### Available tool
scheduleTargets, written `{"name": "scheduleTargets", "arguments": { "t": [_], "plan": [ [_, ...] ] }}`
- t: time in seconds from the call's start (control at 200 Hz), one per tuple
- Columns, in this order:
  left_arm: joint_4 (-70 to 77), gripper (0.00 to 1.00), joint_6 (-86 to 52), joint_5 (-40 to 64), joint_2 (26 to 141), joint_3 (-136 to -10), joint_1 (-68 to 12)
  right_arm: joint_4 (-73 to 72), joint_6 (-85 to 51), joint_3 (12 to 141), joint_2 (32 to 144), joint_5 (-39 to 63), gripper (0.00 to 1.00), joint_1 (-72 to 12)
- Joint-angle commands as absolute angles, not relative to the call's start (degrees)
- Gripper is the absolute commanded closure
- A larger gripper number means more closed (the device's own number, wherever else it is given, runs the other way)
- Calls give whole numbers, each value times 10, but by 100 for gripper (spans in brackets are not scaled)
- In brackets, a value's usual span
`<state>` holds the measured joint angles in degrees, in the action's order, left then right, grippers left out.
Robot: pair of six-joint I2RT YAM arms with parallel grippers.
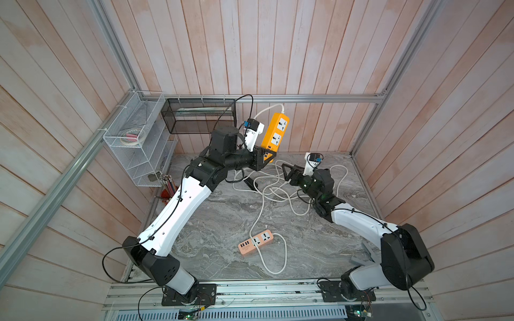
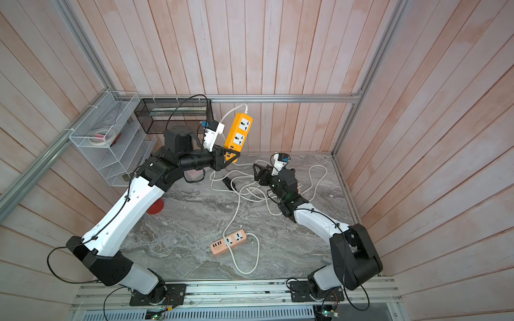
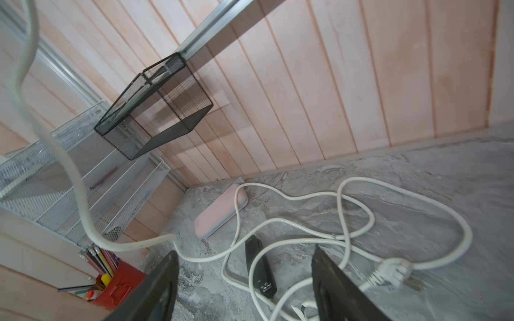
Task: Wrap the cord around the power strip
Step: Wrap the power cord around the power strip.
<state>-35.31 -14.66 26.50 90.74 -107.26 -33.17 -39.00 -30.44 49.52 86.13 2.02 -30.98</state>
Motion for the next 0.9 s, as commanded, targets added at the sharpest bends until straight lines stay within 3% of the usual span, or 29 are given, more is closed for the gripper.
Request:
{"name": "scheduleTargets", "arguments": {
  "t": [0.0,0.22,0.6,0.895],
  "plan": [
    [-370,89,-142,266,916,-1114,-346,-587,-238,501,901,-7,23,-343],
    [-372,89,-153,262,917,-1129,-351,-683,-223,527,977,-23,23,-384],
    [-374,90,-150,263,918,-1133,-349,-698,-224,582,1049,-22,27,-416],
    [-368,90,-159,269,917,-1138,-346,-672,-198,657,1130,-75,38,-420]
  ]
}}
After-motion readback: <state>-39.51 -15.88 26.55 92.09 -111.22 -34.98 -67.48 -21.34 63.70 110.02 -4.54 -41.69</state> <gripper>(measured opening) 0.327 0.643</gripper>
